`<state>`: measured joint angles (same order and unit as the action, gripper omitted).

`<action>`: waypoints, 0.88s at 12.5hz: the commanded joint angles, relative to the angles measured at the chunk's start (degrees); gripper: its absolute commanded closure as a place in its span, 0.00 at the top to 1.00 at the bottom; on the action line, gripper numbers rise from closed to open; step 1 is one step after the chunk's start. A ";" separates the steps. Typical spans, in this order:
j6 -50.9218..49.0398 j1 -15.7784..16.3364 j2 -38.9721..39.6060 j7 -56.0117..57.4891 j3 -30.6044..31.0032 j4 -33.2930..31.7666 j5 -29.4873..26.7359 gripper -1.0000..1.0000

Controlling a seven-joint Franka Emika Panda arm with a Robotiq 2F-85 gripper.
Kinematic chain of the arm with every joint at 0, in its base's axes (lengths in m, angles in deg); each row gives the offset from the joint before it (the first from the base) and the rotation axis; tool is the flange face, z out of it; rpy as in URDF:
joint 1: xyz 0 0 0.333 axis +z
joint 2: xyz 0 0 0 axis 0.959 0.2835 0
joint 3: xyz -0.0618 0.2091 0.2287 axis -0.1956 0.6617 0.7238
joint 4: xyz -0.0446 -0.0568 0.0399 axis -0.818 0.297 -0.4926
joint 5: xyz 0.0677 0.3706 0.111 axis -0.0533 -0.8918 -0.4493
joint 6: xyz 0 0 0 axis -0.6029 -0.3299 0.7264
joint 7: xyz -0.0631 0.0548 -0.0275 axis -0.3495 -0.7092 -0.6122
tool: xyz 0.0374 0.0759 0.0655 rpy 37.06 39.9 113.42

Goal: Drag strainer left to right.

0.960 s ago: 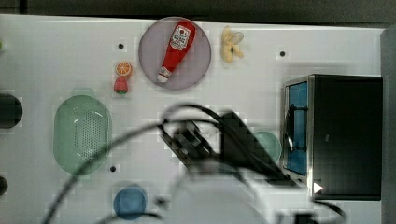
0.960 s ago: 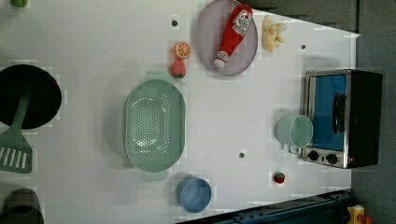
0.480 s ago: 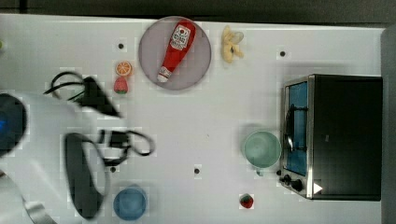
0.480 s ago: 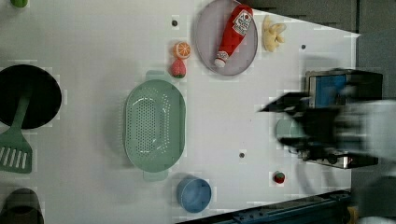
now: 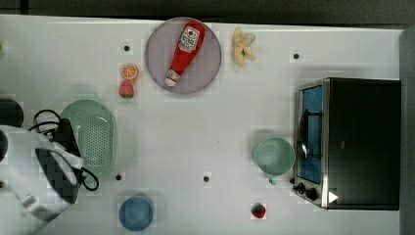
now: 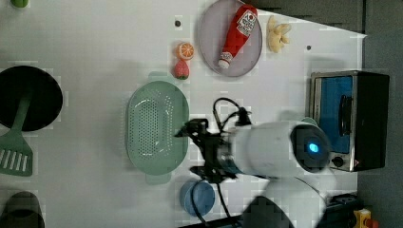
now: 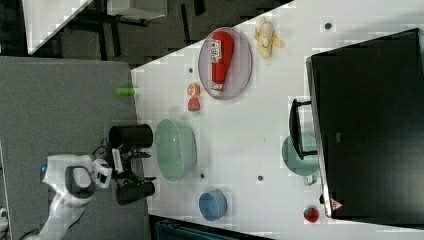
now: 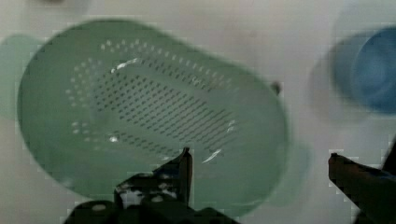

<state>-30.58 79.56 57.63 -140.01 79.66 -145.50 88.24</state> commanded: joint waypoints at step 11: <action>22.85 0.98 19.67 -9.66 -10.79 -0.87 4.46 1.00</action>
<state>-7.30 80.50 79.97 -146.78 67.73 -146.50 92.48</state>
